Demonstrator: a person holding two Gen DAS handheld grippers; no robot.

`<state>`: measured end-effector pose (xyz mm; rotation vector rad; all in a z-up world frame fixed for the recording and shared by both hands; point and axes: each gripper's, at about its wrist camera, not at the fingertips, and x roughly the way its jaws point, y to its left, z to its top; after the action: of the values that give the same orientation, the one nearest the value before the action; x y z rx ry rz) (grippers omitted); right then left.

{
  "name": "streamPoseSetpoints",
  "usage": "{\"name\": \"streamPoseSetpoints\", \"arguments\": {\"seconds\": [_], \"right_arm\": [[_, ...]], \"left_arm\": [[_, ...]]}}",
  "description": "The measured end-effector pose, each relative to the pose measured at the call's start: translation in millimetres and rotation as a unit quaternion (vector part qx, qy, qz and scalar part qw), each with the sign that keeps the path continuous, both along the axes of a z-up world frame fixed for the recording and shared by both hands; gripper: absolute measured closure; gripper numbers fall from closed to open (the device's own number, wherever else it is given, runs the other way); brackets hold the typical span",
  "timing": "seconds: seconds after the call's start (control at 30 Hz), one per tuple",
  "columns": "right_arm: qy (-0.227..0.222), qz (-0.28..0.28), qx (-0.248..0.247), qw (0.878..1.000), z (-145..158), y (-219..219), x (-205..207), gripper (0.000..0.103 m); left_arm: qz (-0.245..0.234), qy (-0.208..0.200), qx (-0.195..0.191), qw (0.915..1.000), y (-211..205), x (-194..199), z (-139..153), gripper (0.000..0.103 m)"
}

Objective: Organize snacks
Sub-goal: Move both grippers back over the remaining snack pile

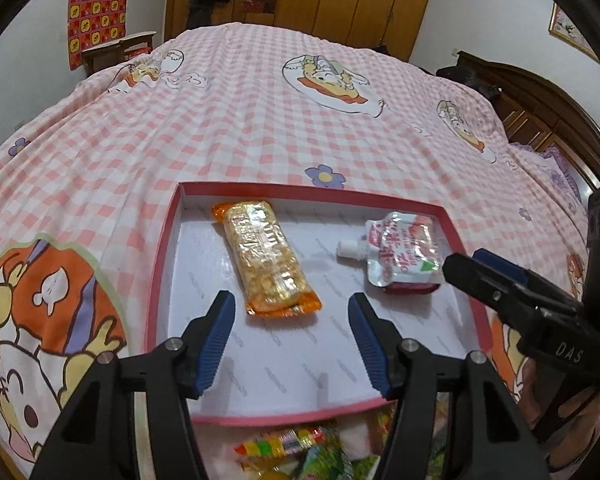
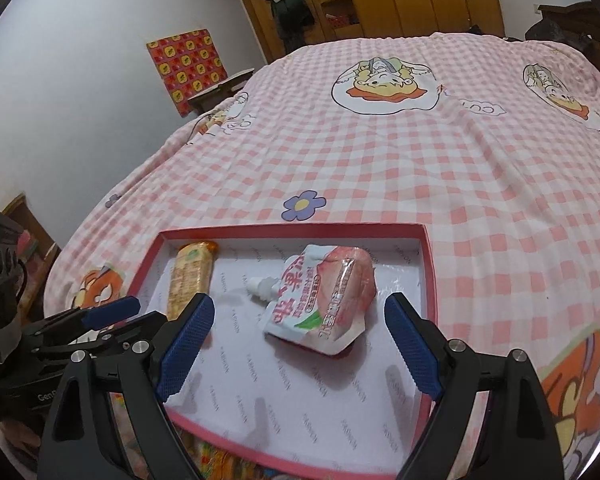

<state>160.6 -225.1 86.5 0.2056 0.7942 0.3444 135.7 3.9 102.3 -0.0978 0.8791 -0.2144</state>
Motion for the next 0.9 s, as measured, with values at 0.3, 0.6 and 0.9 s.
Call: {"name": "streamPoseSetpoints", "arguments": {"seconds": [0.3,0.6,0.9], "right_arm": [[-0.008,0.009,0.005,1.0,7.7,1.4,-30.8,0.014],[-0.007,0.005,0.008,1.0,8.4,1.0,-60.2,0.014],[0.0,0.009,0.012,1.0,3.8,-1.1,-88.7,0.014]], "left_arm": [[-0.003,-0.003,-0.002,1.0,-1.9,-25.7,7.3,0.041],[-0.003,0.015,0.0,0.9999,1.6,-59.7,5.0,0.041],[-0.003,0.012,-0.003,0.9999,2.8,-86.0,5.5,0.041]]}}
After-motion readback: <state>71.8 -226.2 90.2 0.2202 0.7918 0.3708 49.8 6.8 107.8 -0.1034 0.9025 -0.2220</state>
